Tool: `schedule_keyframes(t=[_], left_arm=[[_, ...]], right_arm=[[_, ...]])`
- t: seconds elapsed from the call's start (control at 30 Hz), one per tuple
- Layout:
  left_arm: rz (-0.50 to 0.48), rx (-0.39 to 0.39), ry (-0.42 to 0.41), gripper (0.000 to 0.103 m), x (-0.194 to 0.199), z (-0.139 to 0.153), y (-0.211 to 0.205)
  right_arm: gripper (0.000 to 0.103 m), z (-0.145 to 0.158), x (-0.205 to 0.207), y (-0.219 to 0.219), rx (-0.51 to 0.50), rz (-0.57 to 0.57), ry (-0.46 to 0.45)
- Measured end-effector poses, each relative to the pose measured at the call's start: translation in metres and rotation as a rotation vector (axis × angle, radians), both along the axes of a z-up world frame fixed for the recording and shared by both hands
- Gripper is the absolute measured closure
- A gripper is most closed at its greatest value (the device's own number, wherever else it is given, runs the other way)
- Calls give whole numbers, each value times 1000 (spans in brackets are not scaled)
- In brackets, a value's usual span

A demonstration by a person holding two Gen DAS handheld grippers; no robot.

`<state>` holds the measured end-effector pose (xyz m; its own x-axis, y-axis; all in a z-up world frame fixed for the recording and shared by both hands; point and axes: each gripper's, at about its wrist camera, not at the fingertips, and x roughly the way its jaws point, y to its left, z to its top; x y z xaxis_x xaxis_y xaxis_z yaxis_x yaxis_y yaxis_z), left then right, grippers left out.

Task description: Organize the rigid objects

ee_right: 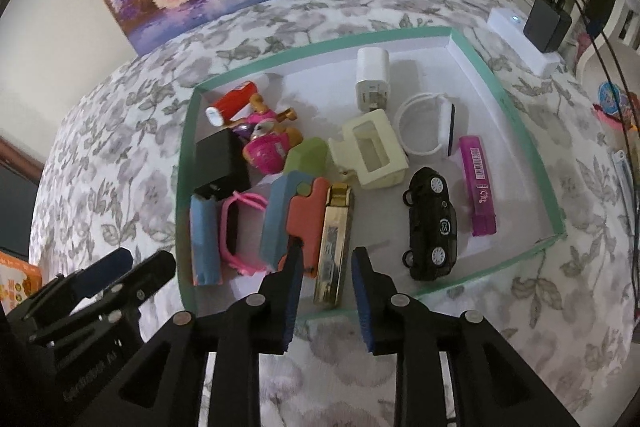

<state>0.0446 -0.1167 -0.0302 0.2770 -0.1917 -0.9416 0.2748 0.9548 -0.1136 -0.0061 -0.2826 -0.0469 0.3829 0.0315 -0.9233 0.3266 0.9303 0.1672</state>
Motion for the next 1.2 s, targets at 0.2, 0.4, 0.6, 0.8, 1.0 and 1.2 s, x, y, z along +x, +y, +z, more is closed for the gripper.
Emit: schedule_keyframes(t=[0.2, 0.4, 0.6, 0.8, 1.0, 1.2], left_arm=[[70, 85, -7, 48, -5, -6, 27], [105, 125, -22, 24, -12, -6, 48], [116, 151, -53, 11, -20, -5, 60], [145, 138, -75, 7, -23, -3, 70], [165, 147, -71, 2, -24, -4, 78], [168, 144, -71, 2, -29, -1, 82]], right_arm=[[51, 7, -11, 13, -35, 27, -18], [41, 6, -19, 25, -57, 45, -13], [26, 6, -26, 32, -72, 52, -23], [6, 7, -31, 35, -80, 52, -33], [0, 13, -37, 39, -86, 61, -61], [0, 15, -39, 40, -80, 73, -69]])
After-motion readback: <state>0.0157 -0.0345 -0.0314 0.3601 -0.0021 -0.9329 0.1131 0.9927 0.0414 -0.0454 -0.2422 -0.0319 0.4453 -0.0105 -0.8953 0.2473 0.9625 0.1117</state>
